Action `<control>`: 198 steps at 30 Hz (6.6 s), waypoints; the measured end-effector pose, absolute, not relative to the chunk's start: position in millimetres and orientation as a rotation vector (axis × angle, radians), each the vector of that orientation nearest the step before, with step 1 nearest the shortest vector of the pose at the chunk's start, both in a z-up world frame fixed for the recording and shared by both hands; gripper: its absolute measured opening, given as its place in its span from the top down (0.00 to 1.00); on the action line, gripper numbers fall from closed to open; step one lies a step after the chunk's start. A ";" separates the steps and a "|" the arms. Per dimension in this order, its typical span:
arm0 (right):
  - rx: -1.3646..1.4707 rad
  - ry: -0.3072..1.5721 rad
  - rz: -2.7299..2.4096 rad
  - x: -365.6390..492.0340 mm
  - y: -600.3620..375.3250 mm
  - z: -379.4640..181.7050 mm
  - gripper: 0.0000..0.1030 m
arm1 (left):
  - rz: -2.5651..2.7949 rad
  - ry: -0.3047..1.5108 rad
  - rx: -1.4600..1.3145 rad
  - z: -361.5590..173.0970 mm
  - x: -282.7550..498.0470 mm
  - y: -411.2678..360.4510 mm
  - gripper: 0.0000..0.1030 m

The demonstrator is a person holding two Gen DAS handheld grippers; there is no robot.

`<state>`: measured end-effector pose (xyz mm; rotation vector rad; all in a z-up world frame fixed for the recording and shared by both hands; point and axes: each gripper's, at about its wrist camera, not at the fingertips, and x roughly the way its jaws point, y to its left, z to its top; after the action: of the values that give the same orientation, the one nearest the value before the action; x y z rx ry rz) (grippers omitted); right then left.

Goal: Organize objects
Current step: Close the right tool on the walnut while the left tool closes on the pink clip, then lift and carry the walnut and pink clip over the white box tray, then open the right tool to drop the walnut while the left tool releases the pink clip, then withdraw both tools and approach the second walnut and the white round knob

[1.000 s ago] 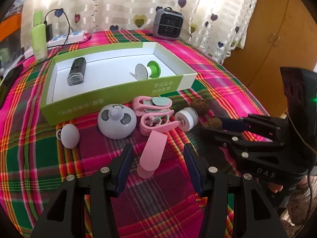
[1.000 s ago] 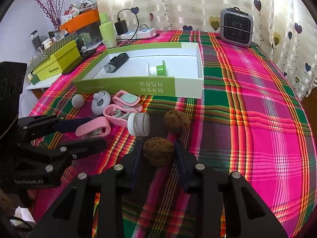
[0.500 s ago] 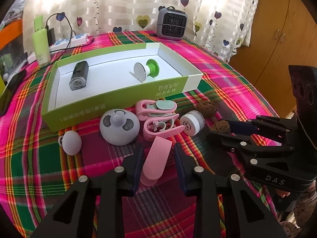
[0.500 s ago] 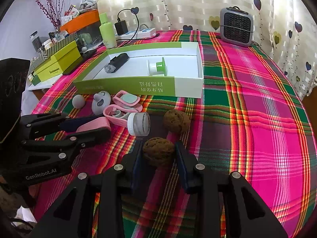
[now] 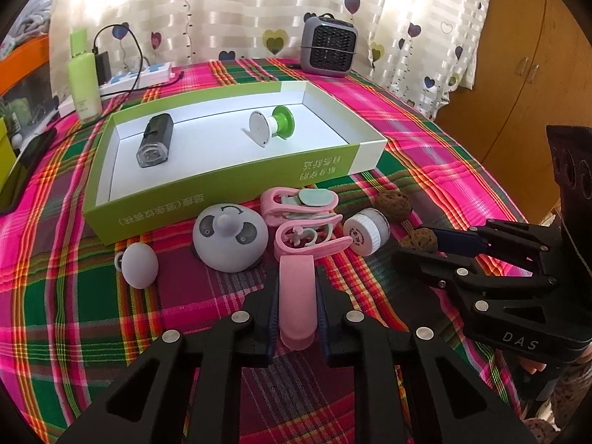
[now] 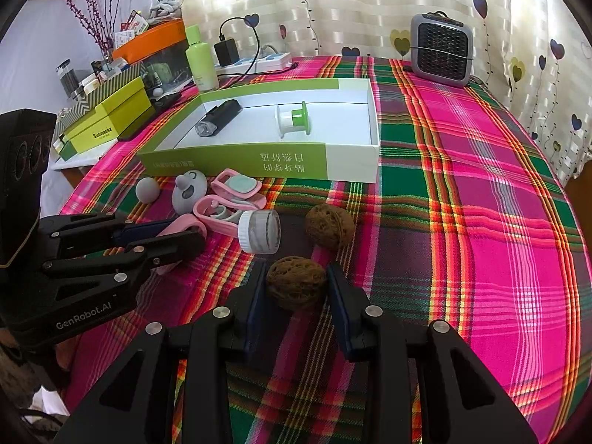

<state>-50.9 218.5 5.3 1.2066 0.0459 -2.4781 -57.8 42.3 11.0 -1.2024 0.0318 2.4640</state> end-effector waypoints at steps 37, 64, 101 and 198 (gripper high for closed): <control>1.077 0.083 -2.502 -71.9 208.8 40.2 0.67 | 2.549 -0.052 -1.144 45.7 -74.0 23.0 0.85; 1.063 0.103 -2.553 -173.1 203.3 49.8 0.67 | 2.597 -0.115 -1.144 51.5 -168.5 14.7 0.85; 1.217 0.166 -2.508 -250.0 179.9 14.6 0.67 | 2.589 -0.142 -1.293 17.6 -244.1 17.6 0.85; 1.127 0.012 -2.526 -82.7 245.7 18.9 0.58 | 2.638 -0.245 -1.203 29.0 -80.8 -50.2 0.52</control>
<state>-82.7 245.7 18.9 1.1274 0.0116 -2.5257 -80.8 -50.2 29.0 -1.2030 -0.2452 2.6375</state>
